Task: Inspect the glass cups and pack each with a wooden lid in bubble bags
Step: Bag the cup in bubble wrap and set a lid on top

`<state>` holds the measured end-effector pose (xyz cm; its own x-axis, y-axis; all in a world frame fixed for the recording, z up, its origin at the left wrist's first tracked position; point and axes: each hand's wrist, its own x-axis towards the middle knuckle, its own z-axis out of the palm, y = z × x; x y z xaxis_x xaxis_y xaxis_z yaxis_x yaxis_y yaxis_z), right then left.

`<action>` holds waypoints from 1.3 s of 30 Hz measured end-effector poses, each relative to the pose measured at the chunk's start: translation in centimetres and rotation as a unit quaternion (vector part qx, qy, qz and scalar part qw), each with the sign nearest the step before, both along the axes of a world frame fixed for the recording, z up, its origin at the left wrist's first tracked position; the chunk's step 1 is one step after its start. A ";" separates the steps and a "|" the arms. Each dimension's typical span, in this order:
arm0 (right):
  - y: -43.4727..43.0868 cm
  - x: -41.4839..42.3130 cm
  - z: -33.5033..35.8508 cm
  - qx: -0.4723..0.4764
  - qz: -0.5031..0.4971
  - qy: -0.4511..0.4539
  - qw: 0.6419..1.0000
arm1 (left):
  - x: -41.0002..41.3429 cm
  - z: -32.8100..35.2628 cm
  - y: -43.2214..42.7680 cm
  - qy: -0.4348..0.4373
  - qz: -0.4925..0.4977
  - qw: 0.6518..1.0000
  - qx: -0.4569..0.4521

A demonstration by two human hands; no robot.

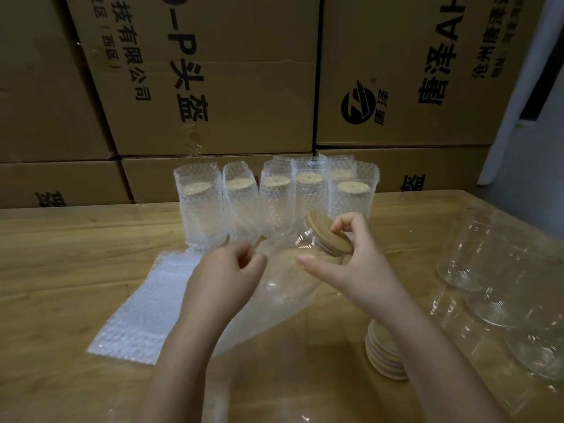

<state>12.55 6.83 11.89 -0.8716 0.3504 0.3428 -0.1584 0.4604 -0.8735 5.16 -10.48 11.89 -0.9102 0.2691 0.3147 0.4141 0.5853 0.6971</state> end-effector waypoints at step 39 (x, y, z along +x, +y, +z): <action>1.9 -0.3 -0.3 0.322 -0.061 -0.047 0.944 | -0.7 -2.2 1.0 0.085 -0.243 0.964 -0.073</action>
<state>12.25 8.71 11.60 -0.8756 0.1953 0.4418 -0.0061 0.9100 -0.4145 4.45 -9.52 9.66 -0.6044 0.7029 0.3750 0.7649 0.3802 0.5201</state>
